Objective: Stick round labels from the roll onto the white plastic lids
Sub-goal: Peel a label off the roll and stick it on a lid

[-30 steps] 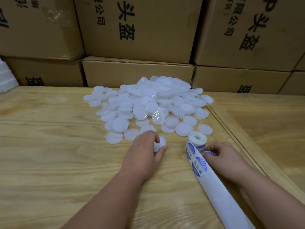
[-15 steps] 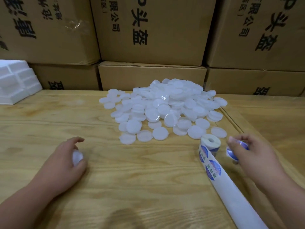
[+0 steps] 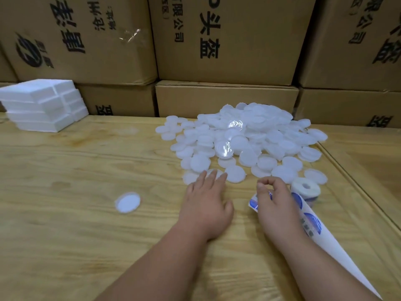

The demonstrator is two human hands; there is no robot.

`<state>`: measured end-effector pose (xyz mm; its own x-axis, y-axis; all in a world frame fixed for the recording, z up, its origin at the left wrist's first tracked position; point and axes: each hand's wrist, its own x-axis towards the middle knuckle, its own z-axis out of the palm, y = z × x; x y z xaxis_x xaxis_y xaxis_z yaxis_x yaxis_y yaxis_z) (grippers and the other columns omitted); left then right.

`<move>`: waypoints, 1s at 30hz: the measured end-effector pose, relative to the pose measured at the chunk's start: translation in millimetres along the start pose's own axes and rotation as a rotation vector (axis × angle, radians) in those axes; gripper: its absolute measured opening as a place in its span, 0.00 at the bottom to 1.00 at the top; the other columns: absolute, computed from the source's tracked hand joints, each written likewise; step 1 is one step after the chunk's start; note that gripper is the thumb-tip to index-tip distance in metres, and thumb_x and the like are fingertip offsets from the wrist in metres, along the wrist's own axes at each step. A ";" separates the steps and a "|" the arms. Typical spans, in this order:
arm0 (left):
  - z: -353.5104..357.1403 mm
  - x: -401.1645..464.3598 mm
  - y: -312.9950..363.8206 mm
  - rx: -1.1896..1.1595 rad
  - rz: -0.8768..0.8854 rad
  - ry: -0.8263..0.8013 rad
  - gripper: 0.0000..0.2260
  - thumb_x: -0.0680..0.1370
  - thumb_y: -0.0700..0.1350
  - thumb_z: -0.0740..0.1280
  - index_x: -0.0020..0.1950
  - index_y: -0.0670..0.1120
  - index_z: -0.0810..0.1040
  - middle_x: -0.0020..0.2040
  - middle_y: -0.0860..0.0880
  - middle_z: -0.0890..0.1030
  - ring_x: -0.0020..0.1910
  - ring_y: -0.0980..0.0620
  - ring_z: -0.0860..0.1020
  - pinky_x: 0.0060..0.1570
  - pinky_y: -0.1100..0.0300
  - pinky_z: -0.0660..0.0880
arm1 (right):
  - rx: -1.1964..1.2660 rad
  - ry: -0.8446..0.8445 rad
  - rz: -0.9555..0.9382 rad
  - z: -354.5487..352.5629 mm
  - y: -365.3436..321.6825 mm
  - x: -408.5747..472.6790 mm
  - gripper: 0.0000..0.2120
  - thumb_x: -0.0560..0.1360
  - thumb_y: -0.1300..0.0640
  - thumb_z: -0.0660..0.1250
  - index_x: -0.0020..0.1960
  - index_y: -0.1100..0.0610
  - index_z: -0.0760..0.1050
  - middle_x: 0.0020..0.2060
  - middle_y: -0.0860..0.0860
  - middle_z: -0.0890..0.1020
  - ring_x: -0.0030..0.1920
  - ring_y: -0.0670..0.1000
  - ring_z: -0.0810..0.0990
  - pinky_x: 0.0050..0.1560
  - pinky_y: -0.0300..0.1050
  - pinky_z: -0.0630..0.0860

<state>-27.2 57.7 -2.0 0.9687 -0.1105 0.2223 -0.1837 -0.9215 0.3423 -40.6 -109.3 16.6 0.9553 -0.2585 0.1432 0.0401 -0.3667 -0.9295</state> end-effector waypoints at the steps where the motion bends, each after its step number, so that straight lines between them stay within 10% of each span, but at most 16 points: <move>1: 2.8 3.9 0.8 0.027 0.003 -0.016 0.30 0.79 0.59 0.57 0.80 0.58 0.57 0.82 0.54 0.55 0.81 0.51 0.48 0.76 0.51 0.47 | -0.008 0.006 0.003 1.8 1.0 2.5 0.03 0.81 0.52 0.62 0.50 0.44 0.72 0.28 0.44 0.78 0.24 0.40 0.73 0.24 0.35 0.67; 8: -0.3 -8.4 1.1 -0.033 0.026 0.166 0.19 0.74 0.53 0.62 0.65 0.55 0.77 0.62 0.57 0.77 0.66 0.52 0.70 0.66 0.56 0.61 | 0.107 0.004 -0.011 7.8 -0.5 6.4 0.09 0.79 0.56 0.66 0.54 0.43 0.73 0.30 0.41 0.78 0.25 0.39 0.73 0.23 0.31 0.68; 15: 2.2 -4.7 1.5 -0.018 -0.035 0.175 0.14 0.77 0.55 0.64 0.61 0.57 0.80 0.60 0.59 0.77 0.64 0.53 0.70 0.62 0.57 0.59 | 0.233 -0.071 0.044 2.5 7.4 9.4 0.08 0.77 0.53 0.72 0.56 0.45 0.79 0.41 0.44 0.87 0.43 0.48 0.87 0.49 0.48 0.80; 19: 3.9 -4.3 2.7 -0.102 -0.063 0.171 0.06 0.79 0.56 0.66 0.49 0.57 0.82 0.61 0.59 0.74 0.66 0.54 0.67 0.57 0.60 0.57 | 0.250 -0.004 0.079 4.4 4.8 10.1 0.06 0.77 0.50 0.72 0.47 0.53 0.81 0.36 0.47 0.87 0.32 0.47 0.85 0.35 0.42 0.80; 24: -10.0 -10.3 3.6 -0.557 -0.014 0.120 0.08 0.79 0.56 0.67 0.41 0.57 0.75 0.76 0.57 0.68 0.74 0.58 0.65 0.69 0.60 0.63 | 0.204 -0.029 -0.030 10.8 1.8 6.6 0.13 0.80 0.44 0.66 0.43 0.51 0.79 0.30 0.48 0.84 0.28 0.46 0.81 0.32 0.44 0.73; 30: -16.9 -5.3 14.4 -1.266 -0.165 0.120 0.06 0.77 0.47 0.59 0.39 0.53 0.70 0.48 0.51 0.86 0.36 0.52 0.78 0.33 0.64 0.70 | 0.252 0.008 -0.099 13.9 0.7 14.0 0.11 0.80 0.48 0.67 0.39 0.46 0.77 0.30 0.40 0.77 0.31 0.44 0.72 0.37 0.41 0.70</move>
<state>-37.7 51.3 17.1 0.9862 0.0657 0.1521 -0.1572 0.0813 0.9842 -23.1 -100.7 13.2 0.9410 -0.2398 0.2390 0.2055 -0.1564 -0.9661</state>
